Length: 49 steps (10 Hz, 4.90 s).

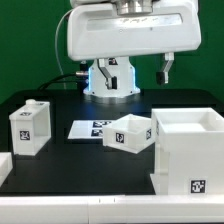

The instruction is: Assemble drawer

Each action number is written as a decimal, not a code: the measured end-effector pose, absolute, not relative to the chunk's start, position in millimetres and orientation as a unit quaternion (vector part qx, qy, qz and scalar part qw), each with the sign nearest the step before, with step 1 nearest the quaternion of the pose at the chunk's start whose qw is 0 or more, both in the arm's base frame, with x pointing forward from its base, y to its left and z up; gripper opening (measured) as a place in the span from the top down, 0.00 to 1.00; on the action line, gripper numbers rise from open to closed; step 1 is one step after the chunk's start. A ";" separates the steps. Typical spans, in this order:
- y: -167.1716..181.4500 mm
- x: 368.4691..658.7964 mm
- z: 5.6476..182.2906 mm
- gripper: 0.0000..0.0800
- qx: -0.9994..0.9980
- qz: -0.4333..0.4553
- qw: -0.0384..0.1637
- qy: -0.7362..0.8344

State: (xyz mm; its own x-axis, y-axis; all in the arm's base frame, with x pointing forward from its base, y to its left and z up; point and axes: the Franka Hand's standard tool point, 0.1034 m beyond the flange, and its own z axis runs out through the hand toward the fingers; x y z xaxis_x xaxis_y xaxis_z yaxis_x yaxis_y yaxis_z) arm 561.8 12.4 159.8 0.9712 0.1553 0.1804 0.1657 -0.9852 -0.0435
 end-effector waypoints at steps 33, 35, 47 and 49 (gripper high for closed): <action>38.9 387.6 42.1 0.19 -0.931 -0.042 -0.007 -0.364; 38.7 387.8 42.2 0.19 -0.931 -0.043 -0.007 -0.363; 61.6 380.5 44.4 0.19 -0.910 -0.034 0.000 -0.414; 49.5 372.5 34.2 0.19 -0.908 -0.021 0.002 -0.418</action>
Offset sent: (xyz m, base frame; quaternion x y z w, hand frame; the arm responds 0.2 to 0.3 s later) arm -0.0450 -0.0027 -0.0259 0.0776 -0.1214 -0.0681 0.9872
